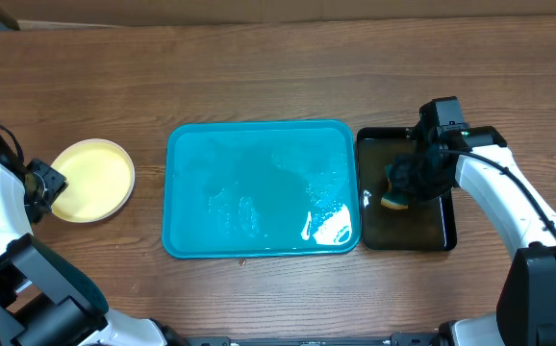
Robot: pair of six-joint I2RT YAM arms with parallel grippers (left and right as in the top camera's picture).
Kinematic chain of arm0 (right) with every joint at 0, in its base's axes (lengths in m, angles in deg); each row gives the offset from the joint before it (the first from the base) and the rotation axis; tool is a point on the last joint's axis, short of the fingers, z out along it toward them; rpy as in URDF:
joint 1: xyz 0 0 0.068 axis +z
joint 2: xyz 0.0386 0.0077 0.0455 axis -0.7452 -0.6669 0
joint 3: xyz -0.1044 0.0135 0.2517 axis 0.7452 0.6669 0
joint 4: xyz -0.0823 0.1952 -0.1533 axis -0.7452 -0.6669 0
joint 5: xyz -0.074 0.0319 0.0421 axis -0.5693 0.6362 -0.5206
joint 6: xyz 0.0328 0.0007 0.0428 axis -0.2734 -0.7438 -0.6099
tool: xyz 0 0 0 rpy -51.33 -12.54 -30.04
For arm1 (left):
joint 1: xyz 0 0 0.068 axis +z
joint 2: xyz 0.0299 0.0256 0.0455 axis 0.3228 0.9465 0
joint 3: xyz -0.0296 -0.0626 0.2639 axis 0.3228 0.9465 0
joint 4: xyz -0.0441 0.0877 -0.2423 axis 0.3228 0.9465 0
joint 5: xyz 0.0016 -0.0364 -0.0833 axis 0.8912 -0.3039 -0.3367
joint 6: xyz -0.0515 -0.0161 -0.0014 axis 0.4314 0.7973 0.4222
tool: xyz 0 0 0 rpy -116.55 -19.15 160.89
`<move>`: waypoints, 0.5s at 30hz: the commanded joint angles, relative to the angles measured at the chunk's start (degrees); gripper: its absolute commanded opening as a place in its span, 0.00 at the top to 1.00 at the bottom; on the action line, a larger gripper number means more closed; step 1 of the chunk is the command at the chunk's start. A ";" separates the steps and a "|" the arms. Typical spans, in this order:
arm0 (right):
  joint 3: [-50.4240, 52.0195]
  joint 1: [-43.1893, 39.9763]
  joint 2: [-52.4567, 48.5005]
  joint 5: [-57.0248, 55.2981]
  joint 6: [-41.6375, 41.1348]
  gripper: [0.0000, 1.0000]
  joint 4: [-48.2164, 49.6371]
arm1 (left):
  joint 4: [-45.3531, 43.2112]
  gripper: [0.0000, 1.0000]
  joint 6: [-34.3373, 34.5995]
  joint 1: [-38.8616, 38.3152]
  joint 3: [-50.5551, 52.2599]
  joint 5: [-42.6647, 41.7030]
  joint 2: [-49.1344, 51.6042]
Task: Clean dirty plates on tray and stack at the side
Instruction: 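Lower the yellow-green plate onto the white plate stack and release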
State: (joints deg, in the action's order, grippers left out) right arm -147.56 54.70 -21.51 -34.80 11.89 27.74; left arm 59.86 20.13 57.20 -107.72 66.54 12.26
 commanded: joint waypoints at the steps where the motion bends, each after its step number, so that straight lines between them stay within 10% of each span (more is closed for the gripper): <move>1: -0.04 0.15 0.13 -0.17 0.22 0.91 0.22 | -0.13 0.13 0.39 0.24 -1.05 -5.22 0.13; 15: -0.04 0.15 0.13 -0.13 0.17 0.92 0.96 | 5.03 0.01 -6.75 -22.32 -1.77 -12.02 -15.37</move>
State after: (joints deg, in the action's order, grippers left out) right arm -147.54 54.70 -21.51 -34.80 11.91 27.85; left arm 62.29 16.57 41.81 -107.98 56.20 2.14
